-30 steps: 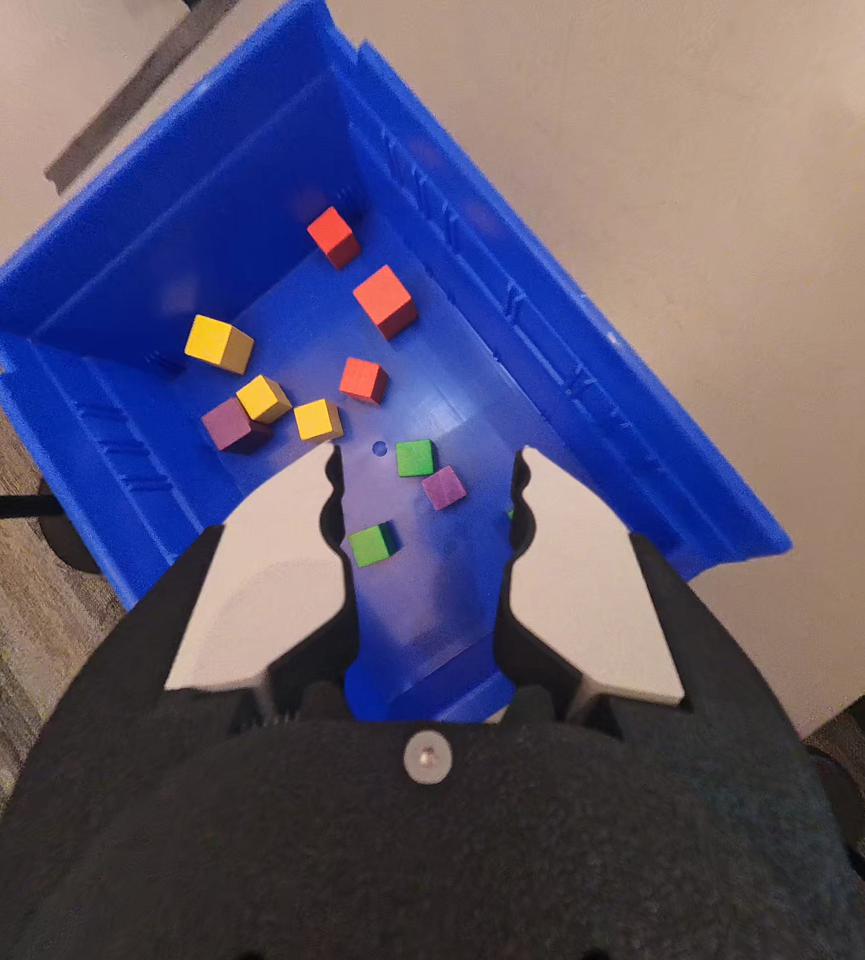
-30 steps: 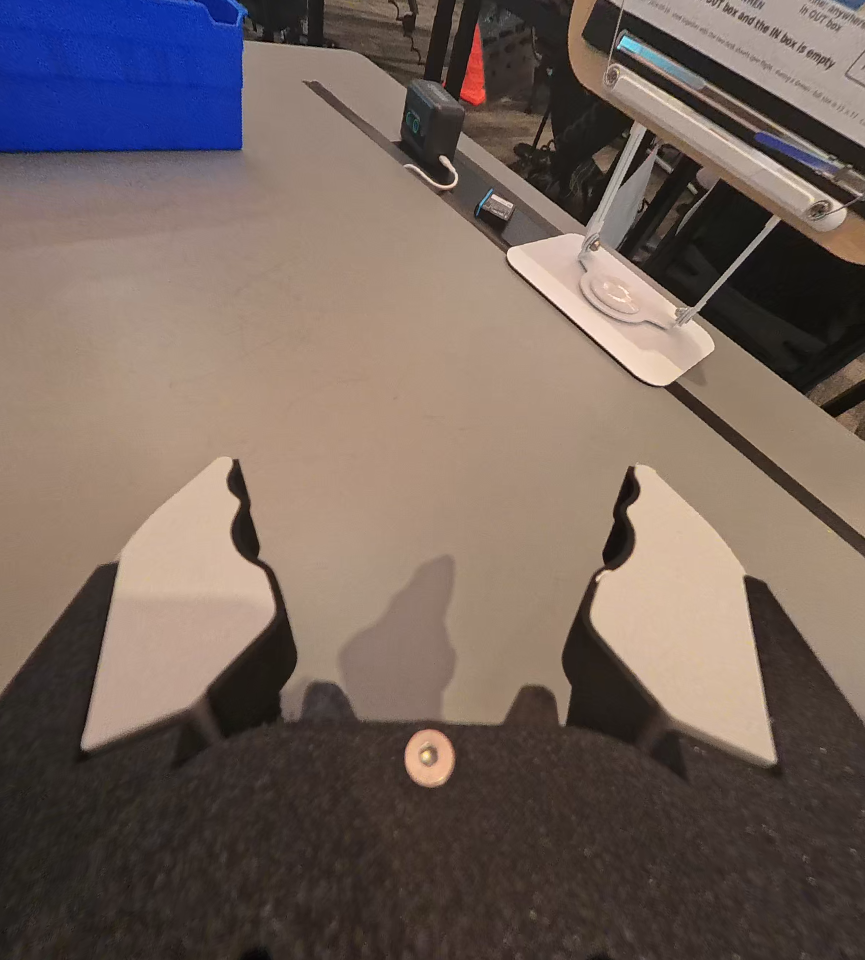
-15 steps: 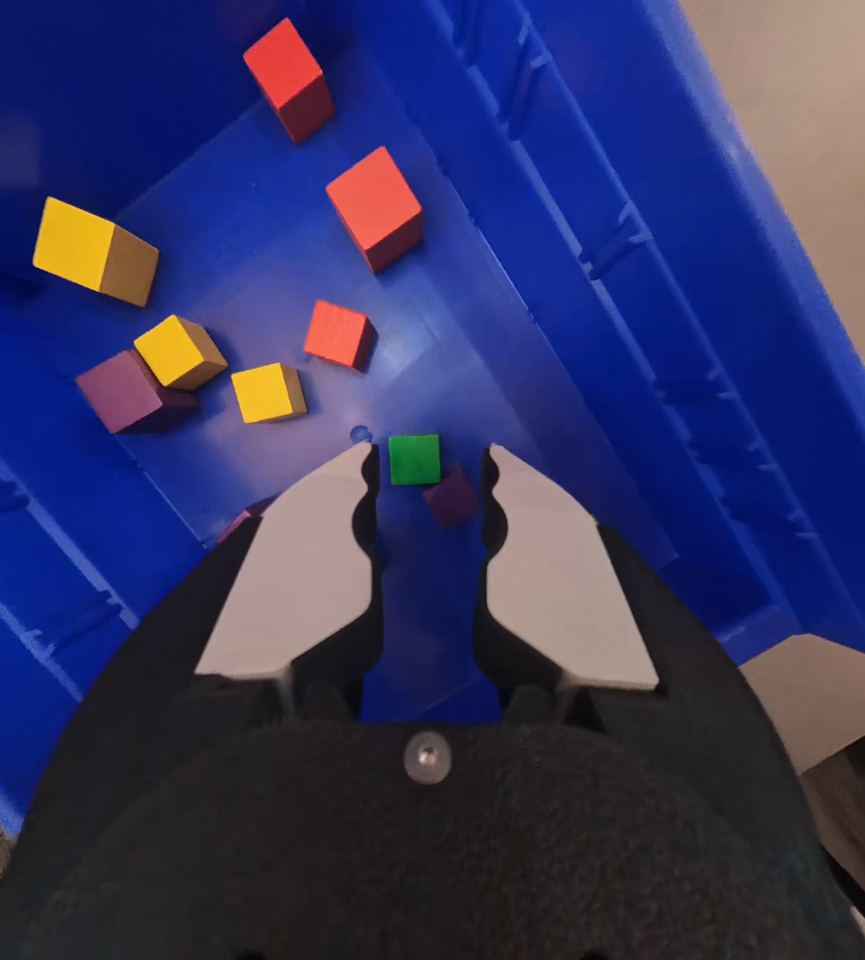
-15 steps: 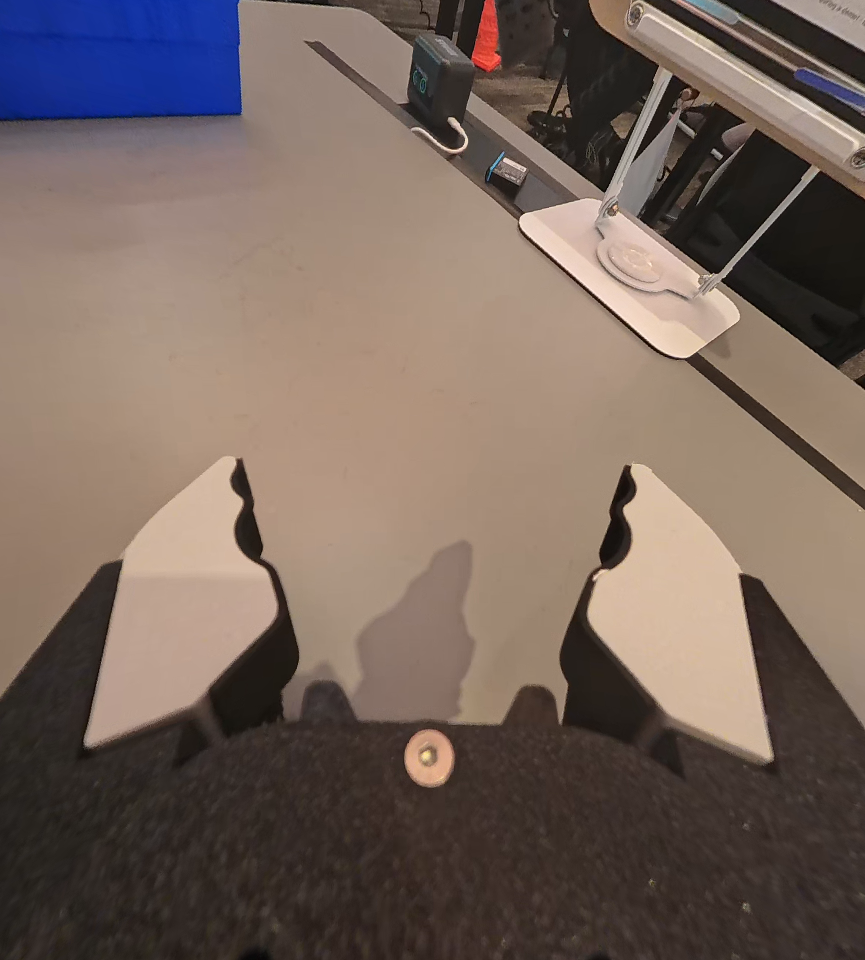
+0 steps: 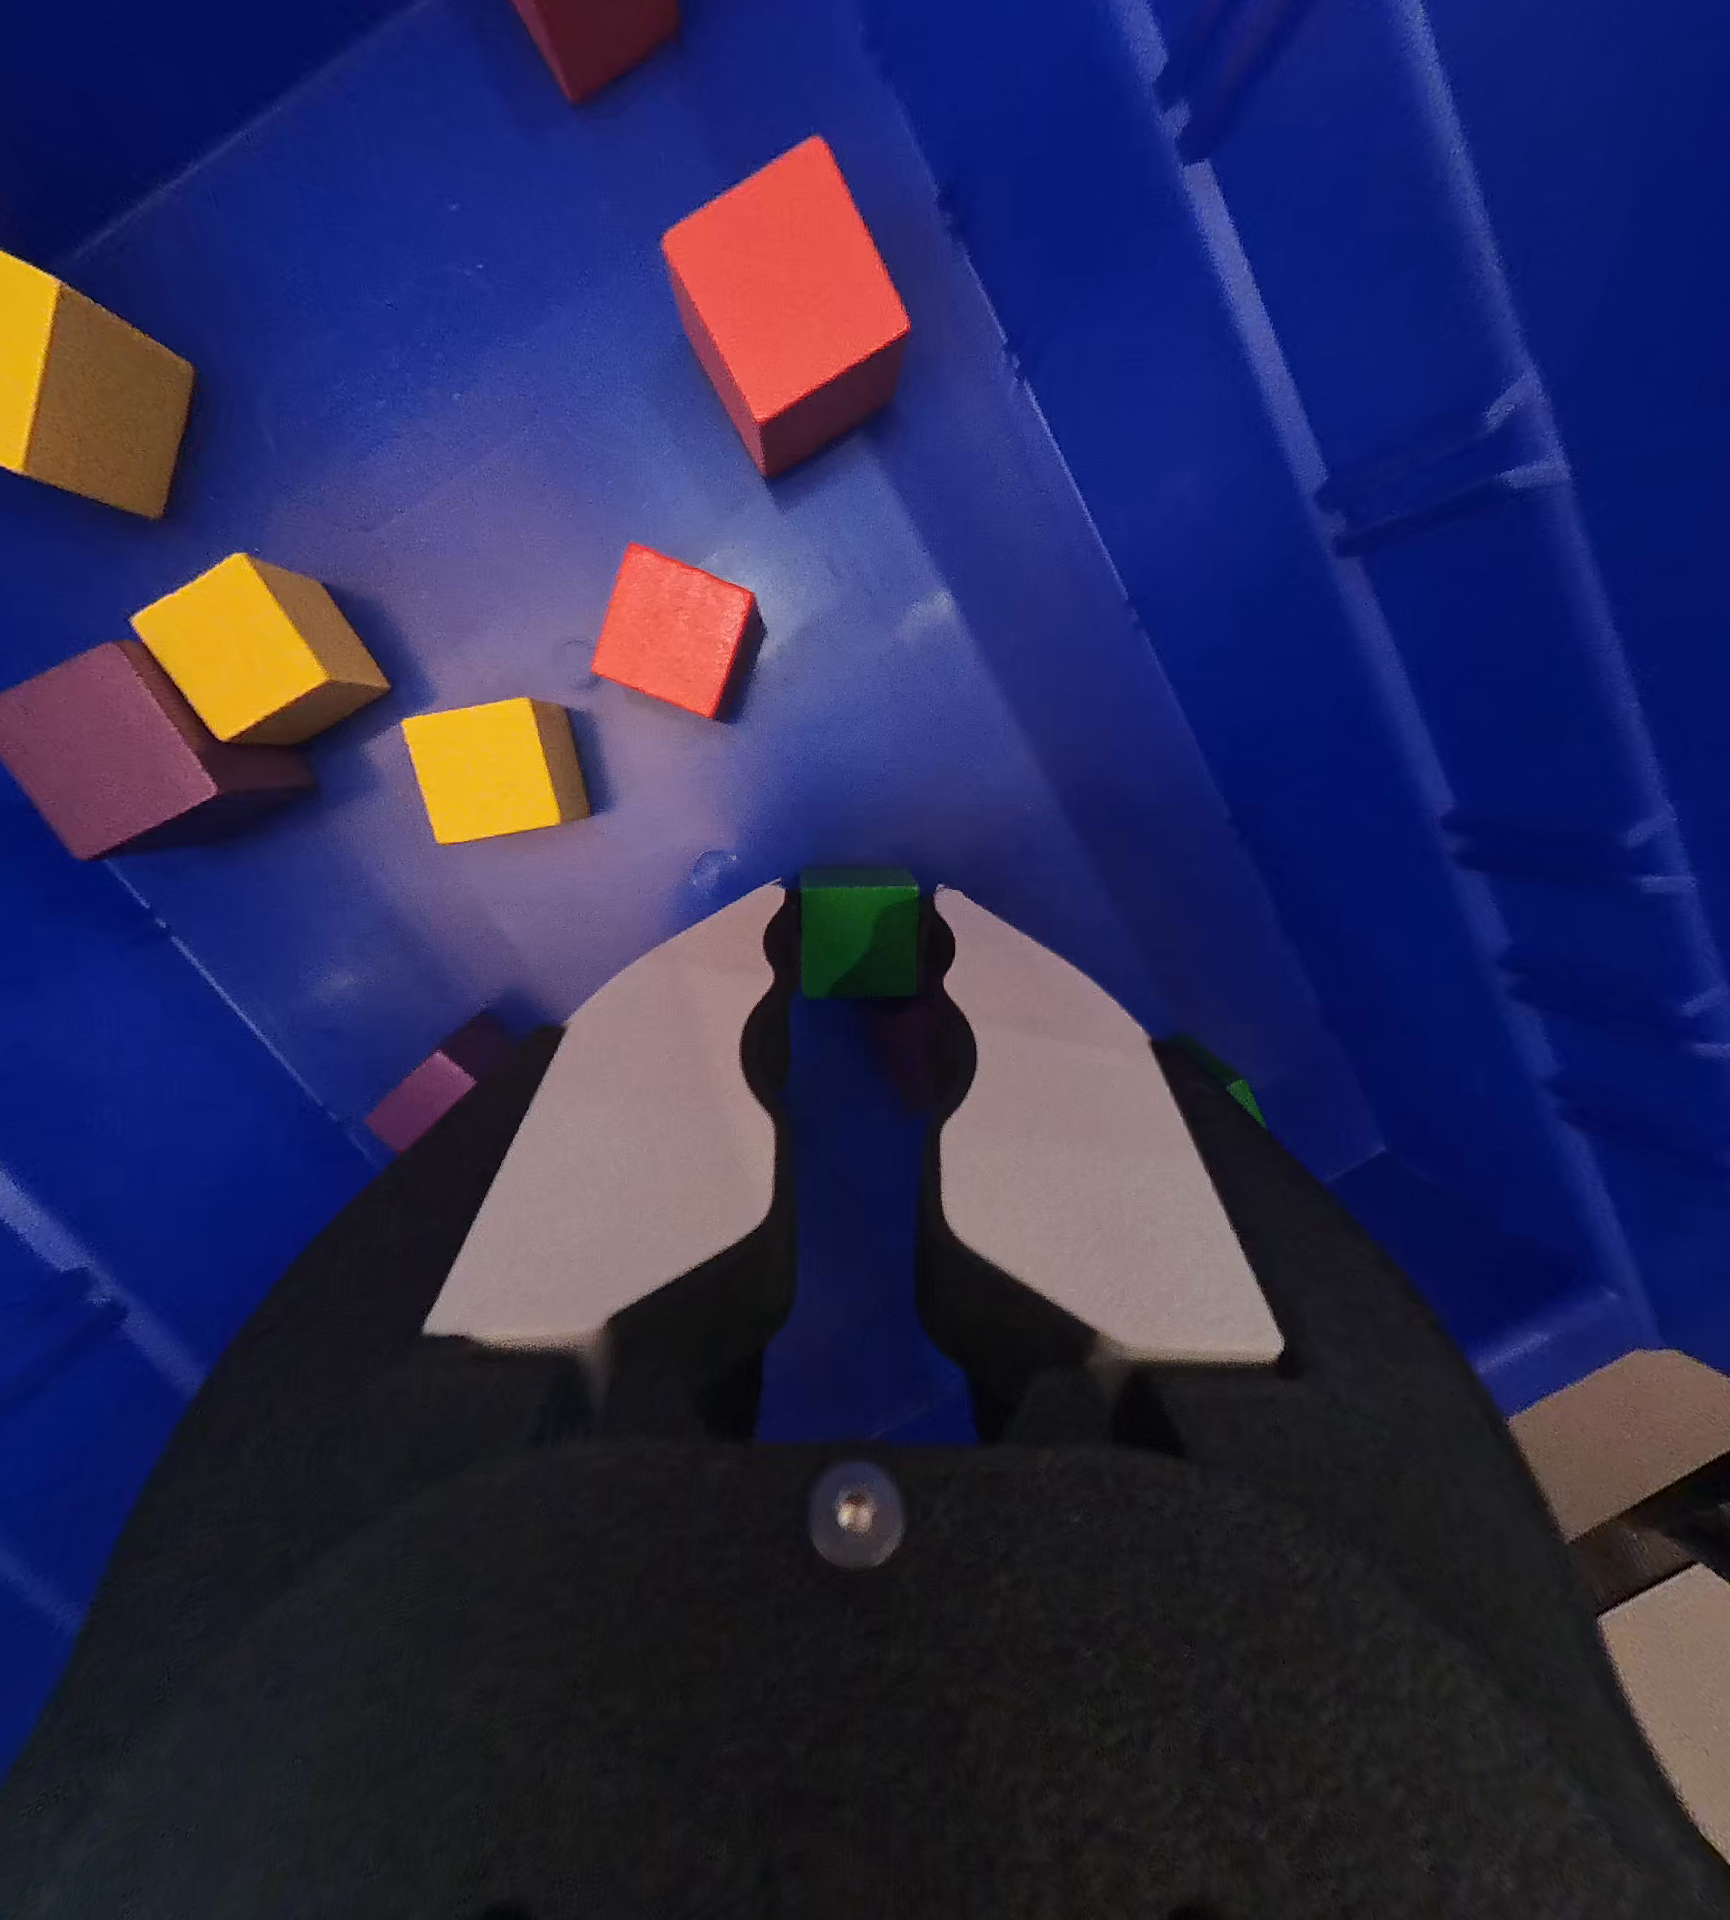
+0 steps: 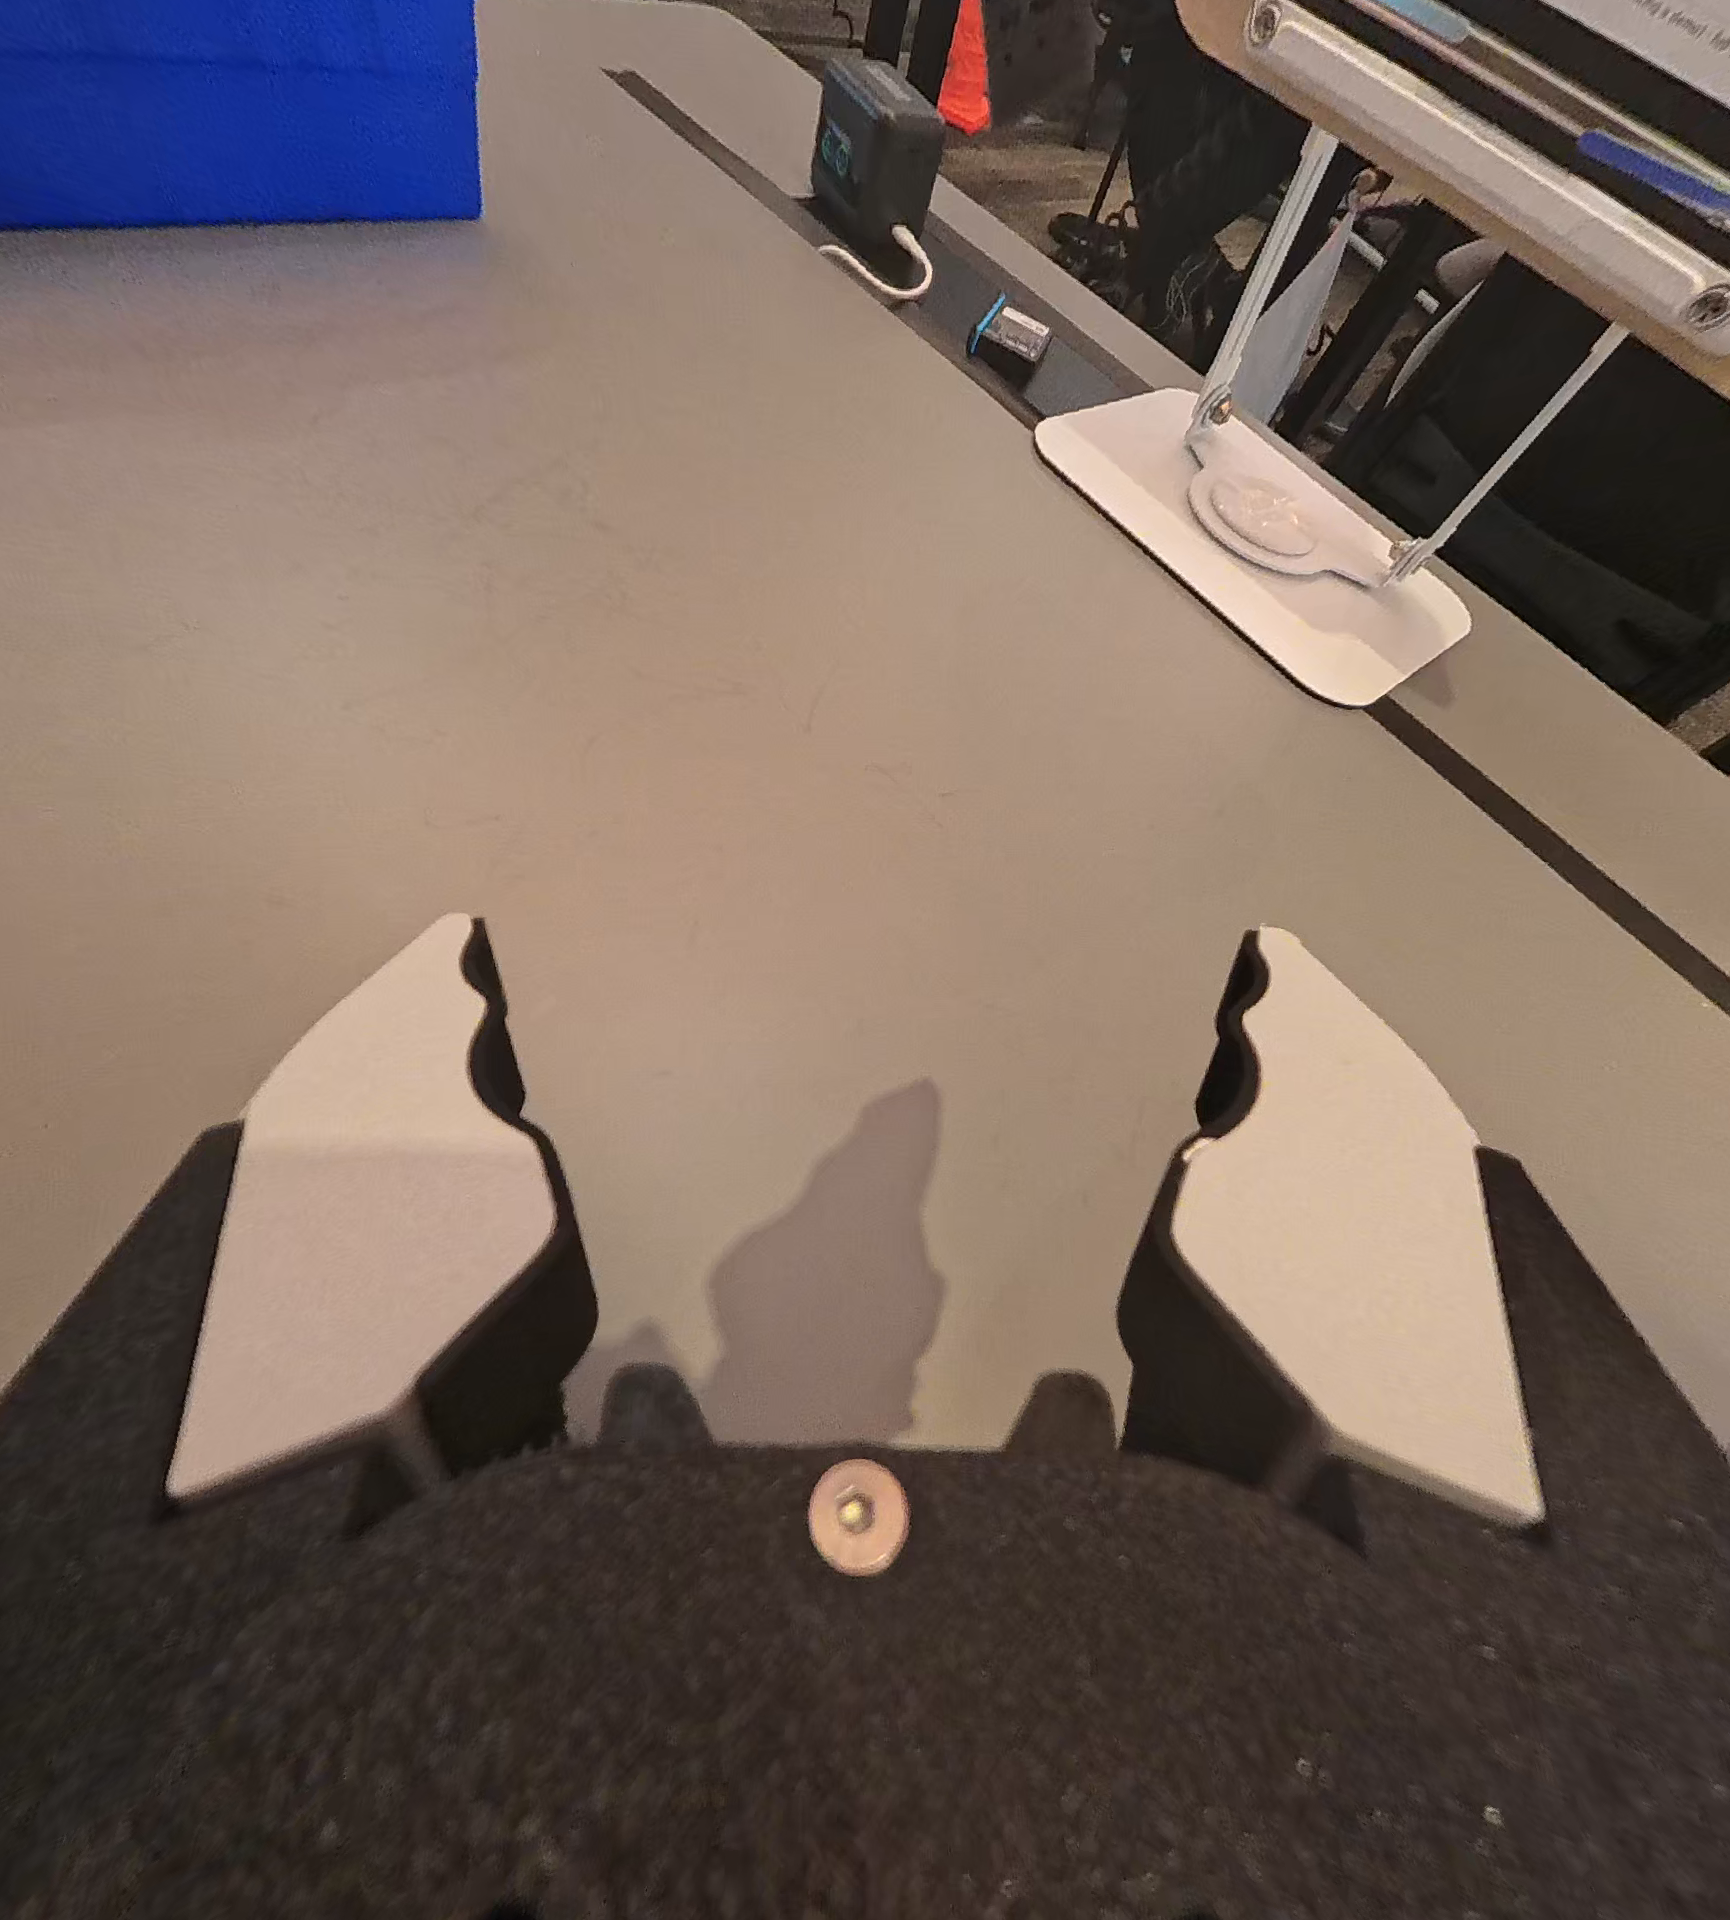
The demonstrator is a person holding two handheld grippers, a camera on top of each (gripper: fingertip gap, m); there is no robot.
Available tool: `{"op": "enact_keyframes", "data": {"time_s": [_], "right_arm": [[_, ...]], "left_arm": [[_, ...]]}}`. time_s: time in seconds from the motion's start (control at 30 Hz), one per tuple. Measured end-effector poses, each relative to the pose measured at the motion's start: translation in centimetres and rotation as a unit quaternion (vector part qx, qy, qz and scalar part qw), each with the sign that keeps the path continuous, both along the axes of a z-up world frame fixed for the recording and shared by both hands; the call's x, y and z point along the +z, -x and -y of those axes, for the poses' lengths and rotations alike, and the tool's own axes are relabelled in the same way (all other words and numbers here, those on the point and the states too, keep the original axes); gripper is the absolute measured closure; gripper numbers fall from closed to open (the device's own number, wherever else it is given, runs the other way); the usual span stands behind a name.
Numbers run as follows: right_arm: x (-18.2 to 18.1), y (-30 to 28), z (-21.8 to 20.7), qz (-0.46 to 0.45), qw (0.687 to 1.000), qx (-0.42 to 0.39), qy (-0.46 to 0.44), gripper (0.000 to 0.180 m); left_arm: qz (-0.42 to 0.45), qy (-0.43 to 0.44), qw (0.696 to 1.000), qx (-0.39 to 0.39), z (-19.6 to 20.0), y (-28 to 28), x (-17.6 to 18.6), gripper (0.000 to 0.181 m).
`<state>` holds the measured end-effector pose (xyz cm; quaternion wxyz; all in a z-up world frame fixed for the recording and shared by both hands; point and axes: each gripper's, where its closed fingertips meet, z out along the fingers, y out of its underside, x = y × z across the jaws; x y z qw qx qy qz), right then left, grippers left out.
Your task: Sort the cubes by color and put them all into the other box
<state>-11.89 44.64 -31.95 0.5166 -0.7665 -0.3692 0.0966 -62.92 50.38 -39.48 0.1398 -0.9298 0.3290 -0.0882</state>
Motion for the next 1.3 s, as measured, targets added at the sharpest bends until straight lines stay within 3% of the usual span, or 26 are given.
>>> {"op": "enact_keyframes", "data": {"time_s": [0.03,0.2,0.4,0.6,0.8,0.97,1.13,1.3], "right_arm": [[0.1,-0.1,0.1,0.0,1.0,0.0,-0.002,0.052],[0.7,-0.4,0.8,-0.004,1.0,-0.001,-0.01,0.054],[1.7,-0.1,1.2,-0.027,0.999,0.008,-0.018,0.058],[4.2,1.6,1.0,-0.096,0.994,0.047,-0.012,0.068],[9.2,4.9,0.5,-0.187,0.975,0.117,-0.014,0.078],[13.1,7.4,1.0,-0.287,0.938,0.195,-0.002,0.101],[14.5,7.9,1.4,-0.354,0.901,0.248,0.025,0.118],[14.6,8.7,2.0,-0.378,0.88,0.285,0.04,0.129]], "left_arm": [[0.003,-0.001,1.0,0.001,-0.1,0.1,0.1,0.159],[0.075,-0.036,0.996,0.024,-0.9,-0.3,2.8,0.159],[0.181,-0.124,0.975,0.018,-2.2,-3.2,10.3,0.159],[0.296,-0.198,0.932,-0.072,-1.3,-13.3,19.1,0.16],[0.416,-0.232,0.859,-0.188,2.0,-26.6,25.4,0.16],[0.519,-0.203,0.793,-0.247,4.7,-34.9,25.9,0.16],[0.598,-0.145,0.736,-0.282,6.7,-39.5,24.3,0.16],[0.628,-0.113,0.715,-0.287,7.6,-41.7,23.0,0.16]]}}
